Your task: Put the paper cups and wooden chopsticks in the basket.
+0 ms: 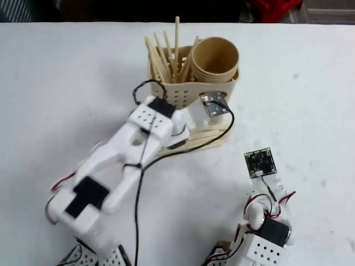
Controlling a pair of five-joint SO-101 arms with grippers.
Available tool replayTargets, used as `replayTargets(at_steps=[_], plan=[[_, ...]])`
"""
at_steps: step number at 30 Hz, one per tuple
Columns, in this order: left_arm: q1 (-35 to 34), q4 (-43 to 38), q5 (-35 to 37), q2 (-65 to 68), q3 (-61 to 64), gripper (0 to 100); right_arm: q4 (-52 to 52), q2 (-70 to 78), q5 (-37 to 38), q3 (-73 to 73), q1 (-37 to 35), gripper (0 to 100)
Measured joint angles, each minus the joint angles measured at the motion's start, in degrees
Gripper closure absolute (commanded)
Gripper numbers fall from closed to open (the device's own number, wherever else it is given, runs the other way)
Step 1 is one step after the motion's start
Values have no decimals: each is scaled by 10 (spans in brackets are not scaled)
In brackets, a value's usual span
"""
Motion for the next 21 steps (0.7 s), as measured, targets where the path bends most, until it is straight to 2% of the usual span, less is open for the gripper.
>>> replayTargets(at_steps=[7, 12, 16, 21], plan=[[0, -23, 37, -228, 122, 980, 0, 0, 0, 0, 0, 981], [0, -56, 84, -397, 138, 980, 0, 0, 0, 0, 0, 981], [0, -135, 120, -470, 138, 980, 0, 0, 0, 0, 0, 981], [0, -301, 174, -479, 138, 980, 0, 0, 0, 0, 0, 981]])
